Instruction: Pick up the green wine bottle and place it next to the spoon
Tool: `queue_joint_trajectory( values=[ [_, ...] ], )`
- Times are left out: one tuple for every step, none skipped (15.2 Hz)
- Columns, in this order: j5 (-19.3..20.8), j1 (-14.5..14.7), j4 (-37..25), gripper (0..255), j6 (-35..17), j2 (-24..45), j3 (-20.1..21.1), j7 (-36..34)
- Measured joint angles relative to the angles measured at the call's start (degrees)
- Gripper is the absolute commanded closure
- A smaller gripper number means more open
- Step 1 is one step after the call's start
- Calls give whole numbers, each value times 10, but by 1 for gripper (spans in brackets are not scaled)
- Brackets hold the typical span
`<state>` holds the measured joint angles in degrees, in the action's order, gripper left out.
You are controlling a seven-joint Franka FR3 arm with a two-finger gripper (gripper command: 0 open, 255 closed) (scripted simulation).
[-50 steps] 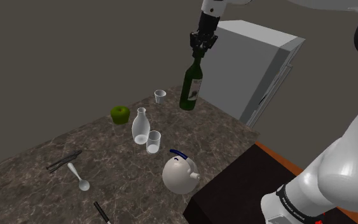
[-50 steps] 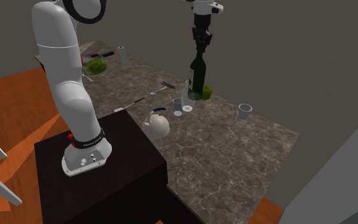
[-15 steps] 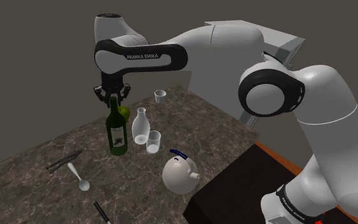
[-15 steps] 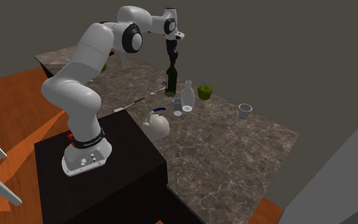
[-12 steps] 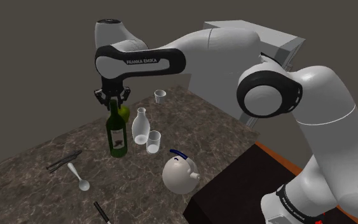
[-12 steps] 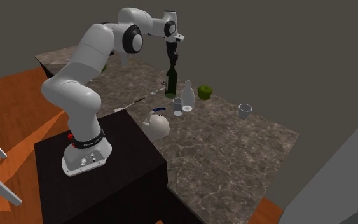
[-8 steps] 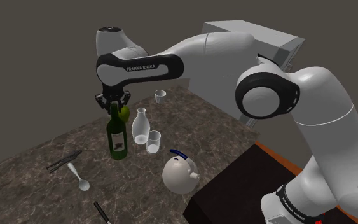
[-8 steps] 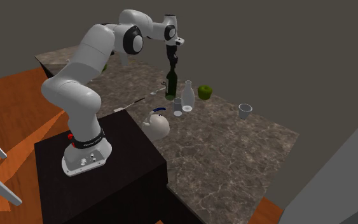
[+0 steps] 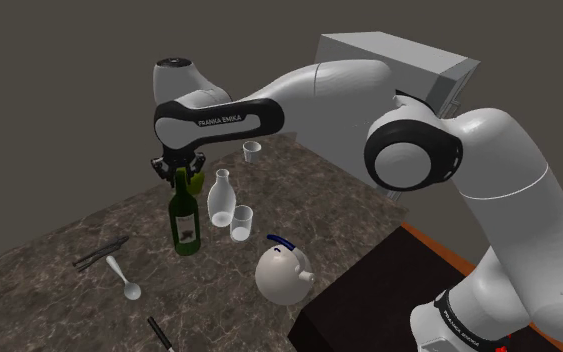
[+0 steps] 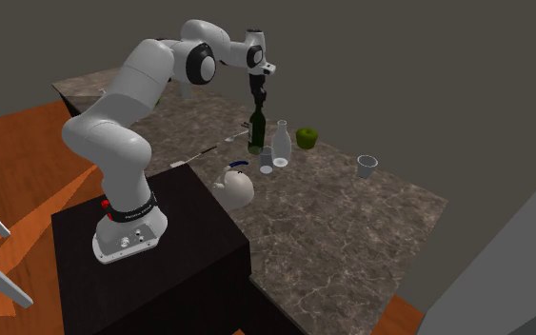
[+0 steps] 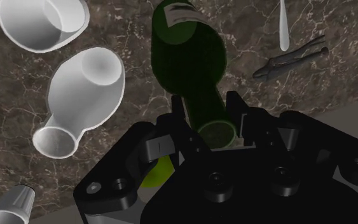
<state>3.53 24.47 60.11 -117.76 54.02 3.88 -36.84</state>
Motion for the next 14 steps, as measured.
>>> queue_joint_trajectory(
  values=[
    [0, 0, 0, 255, 0, 0, 0, 0],
    [0, 0, 0, 255, -1, 1, 0, 0],
    [0, 0, 0, 255, -1, 1, 0, 0],
    [0, 0, 0, 0, -1, 1, 0, 0],
    [0, 0, 0, 0, -1, 1, 0, 0],
    [0, 0, 0, 0, -1, 1, 0, 0],
    [0, 0, 0, 0, -1, 1, 0, 0],
    [0, 0, 0, 0, -1, 1, 0, 0],
    [0, 0, 0, 0, -1, 1, 0, 0],
    [0, 0, 0, 0, -1, 1, 0, 0],
    [0, 0, 2, 0, 3, -5, 0, -1],
    [0, 0, 11, 0, 7, -18, 1, -1],
    [-1, 1, 4, 0, 19, -25, 1, -2],
    [-1, -1, 12, 0, 26, -39, 1, 0]
  ],
)
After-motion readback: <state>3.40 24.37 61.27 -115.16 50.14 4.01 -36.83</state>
